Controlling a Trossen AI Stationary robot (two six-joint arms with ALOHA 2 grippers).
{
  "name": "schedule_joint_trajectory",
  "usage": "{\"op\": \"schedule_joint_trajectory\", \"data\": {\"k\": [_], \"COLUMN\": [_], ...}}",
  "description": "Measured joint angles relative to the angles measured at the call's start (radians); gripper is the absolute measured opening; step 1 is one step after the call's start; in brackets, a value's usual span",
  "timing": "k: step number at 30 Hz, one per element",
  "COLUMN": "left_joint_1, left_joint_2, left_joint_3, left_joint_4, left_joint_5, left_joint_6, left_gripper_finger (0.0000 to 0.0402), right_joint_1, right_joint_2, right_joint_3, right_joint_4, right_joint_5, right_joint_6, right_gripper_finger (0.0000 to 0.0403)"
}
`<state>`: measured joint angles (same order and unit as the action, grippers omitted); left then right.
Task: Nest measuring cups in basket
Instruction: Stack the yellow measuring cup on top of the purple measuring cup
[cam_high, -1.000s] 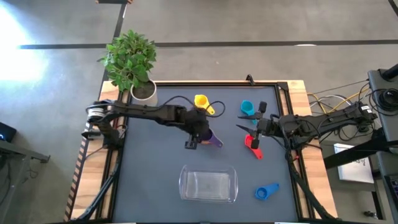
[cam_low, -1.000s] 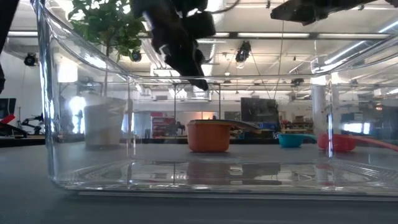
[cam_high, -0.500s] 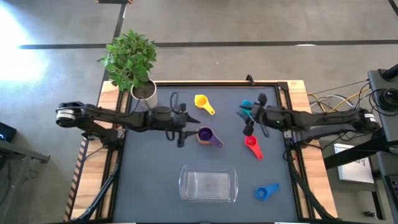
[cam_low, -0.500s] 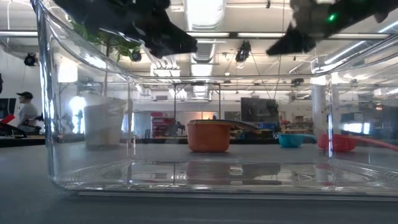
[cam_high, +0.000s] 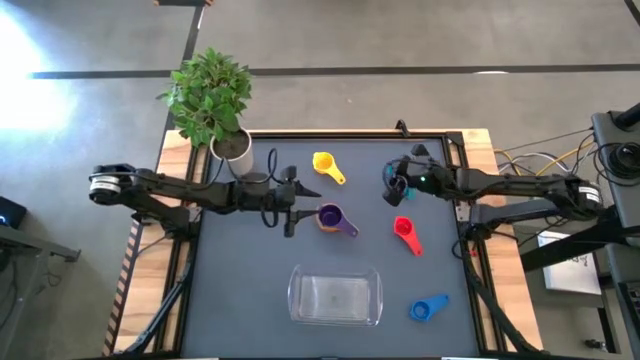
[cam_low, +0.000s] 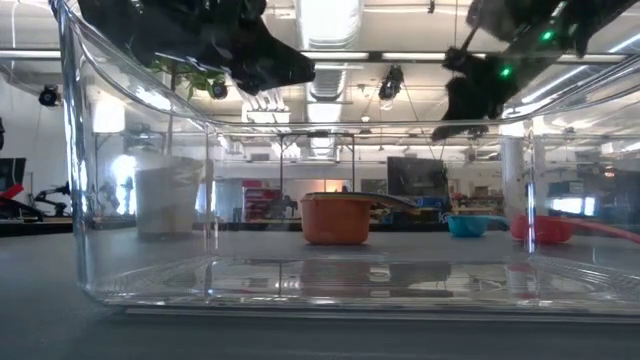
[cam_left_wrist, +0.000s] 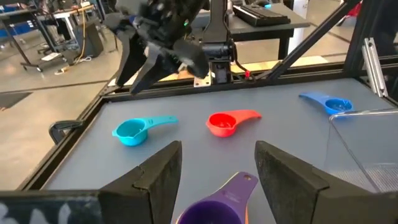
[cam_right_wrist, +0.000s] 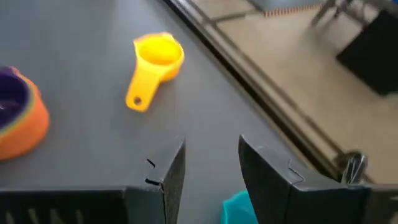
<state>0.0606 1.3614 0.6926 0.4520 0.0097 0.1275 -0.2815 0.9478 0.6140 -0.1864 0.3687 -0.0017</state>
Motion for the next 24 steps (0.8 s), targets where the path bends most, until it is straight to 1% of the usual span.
{"op": "schedule_joint_trajectory", "data": {"k": [6, 10, 12, 14, 16, 19, 21, 24], "left_joint_1": [0.0, 0.0, 0.0, 0.0, 0.0, 0.0, 0.0, 0.001], "left_joint_2": [0.015, 0.015, 0.015, 0.015, 0.015, 0.015, 0.015, 0.015], "left_joint_3": [0.0, 0.0, 0.0, 0.0, 0.0, 0.0, 0.0, 0.001], "left_joint_4": [-0.005, -0.003, -0.003, -0.002, 0.001, 0.009, 0.0, -0.055], "left_joint_5": [-0.002, -0.002, -0.002, -0.003, -0.003, -0.04, -0.082, -0.13], "left_joint_6": [-0.006, -0.006, -0.006, 0.002, 0.015, 0.02, 0.02, 0.02], "left_gripper_finger": [0.0187, 0.0187, 0.0187, 0.0187, 0.0187, 0.0187, 0.0187, 0.0187], "right_joint_1": [-0.105, -0.144, -0.155, -0.165, -0.175, -0.181, -0.18, -0.181], "right_joint_2": [0.095, 0.153, 0.181, 0.212, 0.251, 0.322, 0.371, 0.44], "right_joint_3": [0.0, 0.0, -0.001, 0.0, 0.01, 0.048, 0.084, 0.132], "right_joint_4": [-0.025, -0.02, 0.007, 0.056, 0.117, 0.193, 0.203, 0.207], "right_joint_5": [-0.119, -0.123, -0.129, -0.155, -0.223, -0.326, -0.343, -0.343], "right_joint_6": [0.002, 0.001, -0.011, -0.024, -0.036, -0.051, -0.056, -0.06], "right_gripper_finger": [0.0141, 0.0159, 0.017, 0.0182, 0.0192, 0.0204, 0.0208, 0.0211]}}
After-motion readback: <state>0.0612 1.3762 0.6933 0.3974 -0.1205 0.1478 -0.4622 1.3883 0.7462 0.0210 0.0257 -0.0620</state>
